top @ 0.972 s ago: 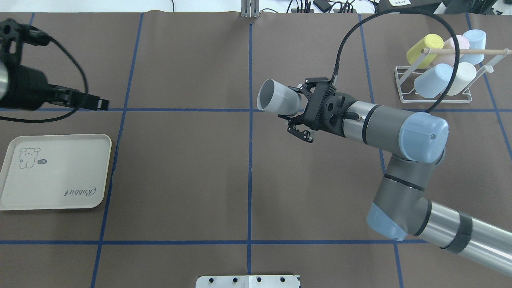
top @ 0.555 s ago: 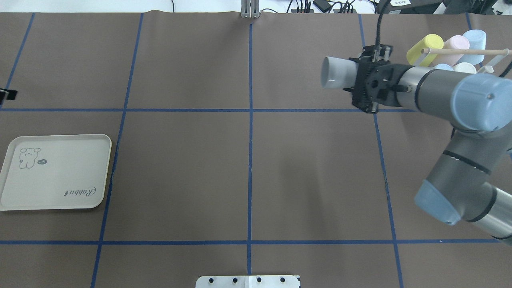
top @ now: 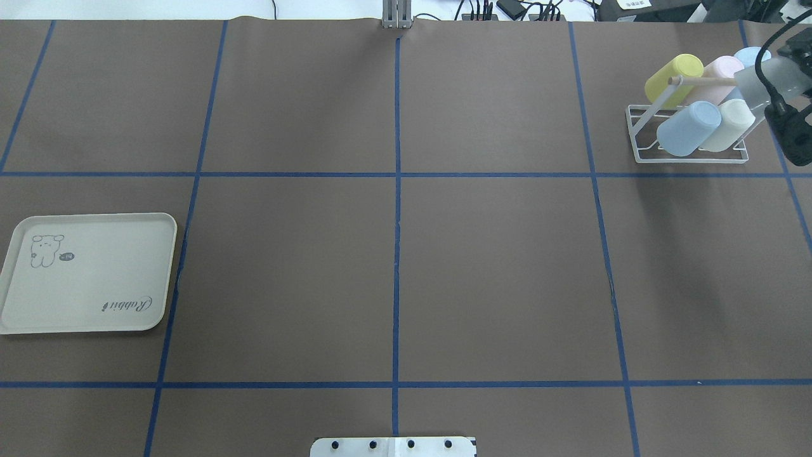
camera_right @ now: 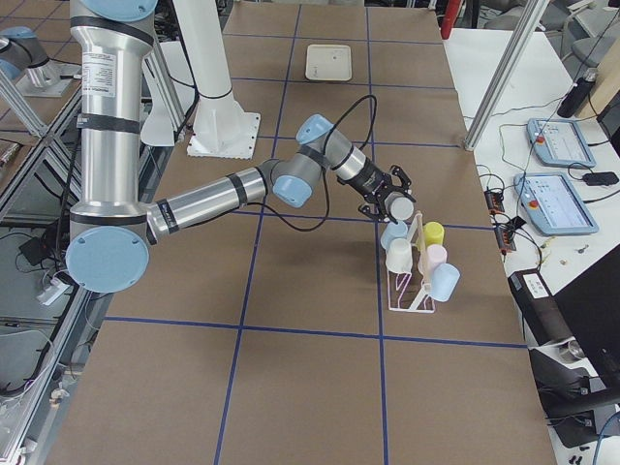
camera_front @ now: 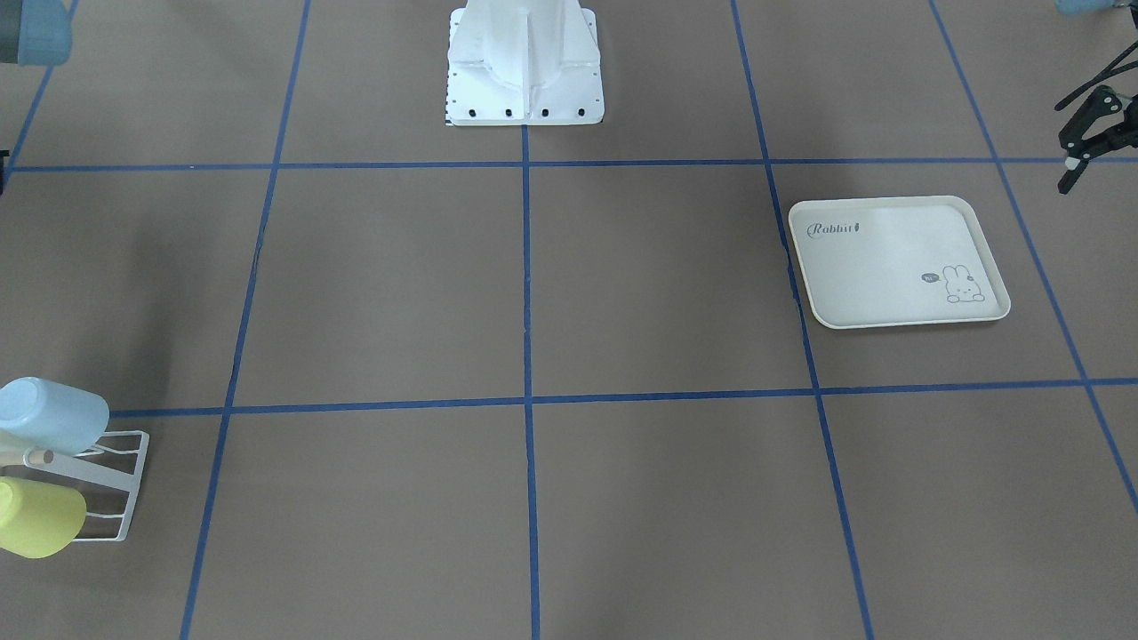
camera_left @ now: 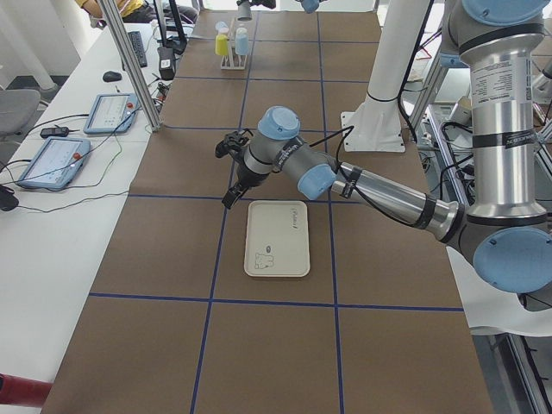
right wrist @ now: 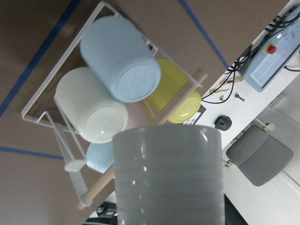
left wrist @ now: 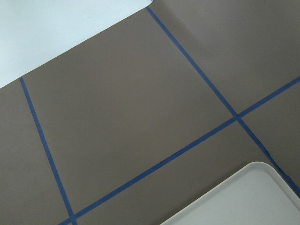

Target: Transfer IKEA cup to right arm and place on rack

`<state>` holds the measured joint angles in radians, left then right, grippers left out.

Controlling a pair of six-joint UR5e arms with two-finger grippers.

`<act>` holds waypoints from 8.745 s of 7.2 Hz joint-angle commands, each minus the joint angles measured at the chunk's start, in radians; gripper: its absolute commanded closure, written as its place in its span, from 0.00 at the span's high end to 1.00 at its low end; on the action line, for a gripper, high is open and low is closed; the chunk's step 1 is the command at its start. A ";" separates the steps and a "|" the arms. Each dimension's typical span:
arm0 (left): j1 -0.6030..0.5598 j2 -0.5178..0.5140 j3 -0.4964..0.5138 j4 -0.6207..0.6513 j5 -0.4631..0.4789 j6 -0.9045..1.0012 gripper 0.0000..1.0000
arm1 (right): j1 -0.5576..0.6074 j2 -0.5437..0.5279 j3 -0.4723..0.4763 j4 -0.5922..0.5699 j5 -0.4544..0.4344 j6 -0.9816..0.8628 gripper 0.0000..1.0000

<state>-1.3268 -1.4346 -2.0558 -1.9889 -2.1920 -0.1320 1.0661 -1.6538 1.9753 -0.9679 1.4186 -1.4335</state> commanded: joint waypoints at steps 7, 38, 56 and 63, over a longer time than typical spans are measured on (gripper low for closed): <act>0.000 0.002 -0.004 -0.001 -0.017 -0.006 1.00 | -0.063 -0.026 -0.271 0.267 -0.348 -0.226 0.09; -0.003 0.003 -0.007 -0.002 -0.017 -0.005 1.00 | 0.400 -0.030 -0.326 0.154 0.319 0.545 0.98; -0.335 0.204 0.180 0.371 -0.038 0.387 1.00 | 0.568 -0.172 -0.082 -0.884 0.853 1.283 1.00; -0.327 0.192 0.138 0.358 -0.063 0.396 1.00 | 0.568 -0.176 -0.119 -0.882 0.847 1.280 1.00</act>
<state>-1.6530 -1.2291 -1.9129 -1.6286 -2.2589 0.2640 1.6339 -1.8301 1.8550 -1.8515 2.2656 -0.1532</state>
